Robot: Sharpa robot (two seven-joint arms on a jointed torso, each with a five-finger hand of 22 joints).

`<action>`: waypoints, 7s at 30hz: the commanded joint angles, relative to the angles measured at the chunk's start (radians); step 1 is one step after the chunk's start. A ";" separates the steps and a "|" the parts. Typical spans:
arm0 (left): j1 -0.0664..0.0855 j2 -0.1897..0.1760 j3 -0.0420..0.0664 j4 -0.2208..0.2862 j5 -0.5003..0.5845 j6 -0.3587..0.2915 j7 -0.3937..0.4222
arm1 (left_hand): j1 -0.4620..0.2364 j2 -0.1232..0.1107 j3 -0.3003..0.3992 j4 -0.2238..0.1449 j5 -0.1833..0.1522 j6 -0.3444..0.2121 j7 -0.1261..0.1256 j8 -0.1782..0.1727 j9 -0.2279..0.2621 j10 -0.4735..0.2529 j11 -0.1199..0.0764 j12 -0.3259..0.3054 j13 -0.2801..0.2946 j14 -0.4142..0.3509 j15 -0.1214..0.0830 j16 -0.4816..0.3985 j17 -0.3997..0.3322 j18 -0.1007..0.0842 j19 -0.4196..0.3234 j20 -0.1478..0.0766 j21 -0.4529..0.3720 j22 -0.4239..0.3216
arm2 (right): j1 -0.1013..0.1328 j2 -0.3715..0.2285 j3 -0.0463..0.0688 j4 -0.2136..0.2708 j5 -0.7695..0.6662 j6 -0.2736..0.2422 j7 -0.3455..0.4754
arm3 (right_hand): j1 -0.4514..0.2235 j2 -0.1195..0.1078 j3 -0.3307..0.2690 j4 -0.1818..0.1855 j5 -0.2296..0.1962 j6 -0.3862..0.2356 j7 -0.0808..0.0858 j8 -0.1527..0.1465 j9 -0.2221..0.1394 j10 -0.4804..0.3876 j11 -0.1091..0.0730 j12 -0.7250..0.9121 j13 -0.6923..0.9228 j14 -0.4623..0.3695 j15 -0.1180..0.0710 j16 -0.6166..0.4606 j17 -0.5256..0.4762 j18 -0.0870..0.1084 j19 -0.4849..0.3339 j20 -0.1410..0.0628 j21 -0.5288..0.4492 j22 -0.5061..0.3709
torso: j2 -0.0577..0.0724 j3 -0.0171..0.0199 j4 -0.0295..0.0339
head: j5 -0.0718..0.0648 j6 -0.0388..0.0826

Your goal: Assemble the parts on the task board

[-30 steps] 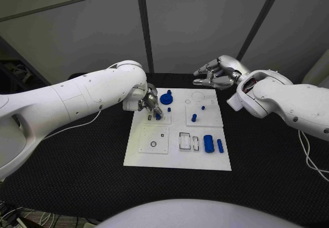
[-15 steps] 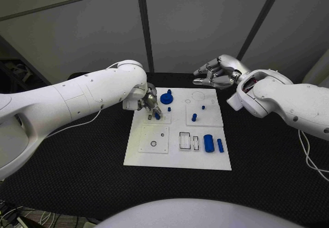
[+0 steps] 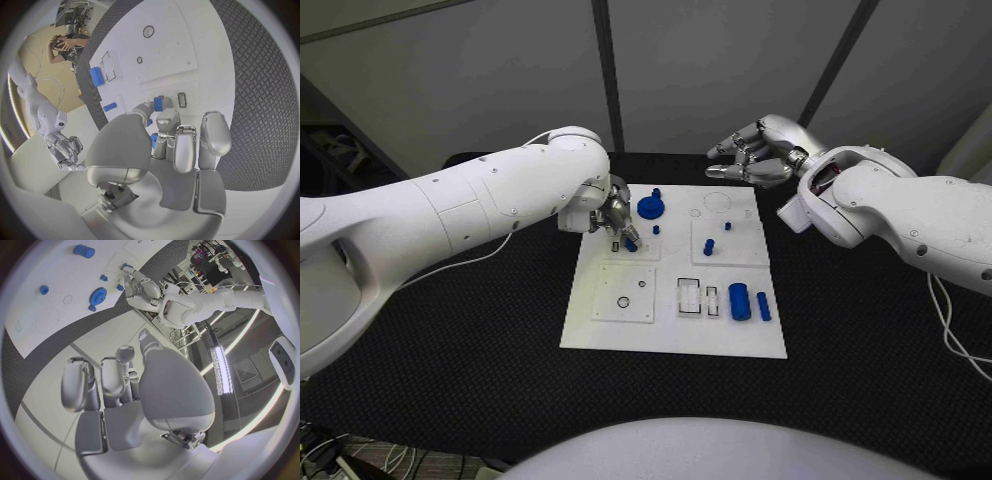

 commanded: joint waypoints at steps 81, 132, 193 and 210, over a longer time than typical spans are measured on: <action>0.019 -0.111 0.105 0.074 0.022 -0.145 0.013 | -0.096 -0.064 -0.164 0.123 -0.408 -0.062 0.004 -0.026 -0.055 0.044 0.008 -0.070 0.025 0.077 -0.002 -0.002 0.149 0.019 0.004 0.000 -0.028 -0.001 | 0.002 -0.015 0.001 -0.002 0.001 -0.006 0.012 | -0.010 -0.006 -0.001 0.007 0.006 0.006 0.000 -0.007 -0.001 0.001 -0.003 -0.002 -0.007 0.014 0.001 -0.010 -0.006 0.005 0.002 0.000 -0.009 0.032 | 0.000 0.0005 0.0017 | -0.005 0.009; -0.013 0.035 0.076 -0.255 -0.087 -0.062 0.085 | -0.028 -0.008 -0.180 0.117 -0.406 -0.088 0.024 -0.023 -0.203 0.038 0.026 -0.050 0.035 0.074 0.015 -0.006 0.142 0.028 -0.015 0.020 -0.059 -0.023 | 0.002 -0.005 0.001 0.000 -0.002 -0.003 0.011 | -0.013 -0.006 -0.001 0.010 0.006 0.005 0.001 -0.007 -0.002 0.002 -0.003 0.001 -0.005 0.015 0.001 -0.007 -0.001 0.004 0.004 0.000 -0.008 0.034 | 0.002 -0.0012 -0.0025 | 0.002 0.021; -0.020 0.064 0.075 -0.289 -0.091 -0.035 0.086 | 0.067 0.079 -0.159 0.052 -0.407 -0.067 0.018 -0.022 -0.266 0.035 0.020 -0.038 0.042 0.075 0.013 -0.001 0.149 0.027 -0.013 0.019 -0.059 -0.015 | 0.002 -0.004 0.001 0.002 -0.002 0.001 0.009 | -0.013 -0.004 -0.001 0.010 0.007 0.005 0.000 -0.007 -0.001 0.003 -0.003 0.003 -0.004 0.016 0.001 -0.007 0.000 0.004 0.005 0.000 -0.006 0.036 | 0.002 -0.0006 -0.0032 | -0.002 0.012; -0.021 0.057 0.074 -0.285 -0.051 -0.031 0.115 | 0.112 0.121 0.136 -0.191 -0.275 -0.059 0.025 -0.006 -0.257 0.039 0.023 -0.054 0.018 0.078 0.017 0.005 0.157 0.026 -0.011 0.022 -0.061 -0.003 | 0.002 -0.005 0.001 0.003 -0.002 0.007 0.006 | -0.013 -0.002 0.000 0.011 0.007 0.006 0.000 -0.007 -0.001 0.004 -0.003 0.006 -0.002 0.016 0.001 -0.006 0.001 0.003 0.006 0.000 -0.005 0.038 | 0.001 -0.0016 -0.0016 | 0.002 0.008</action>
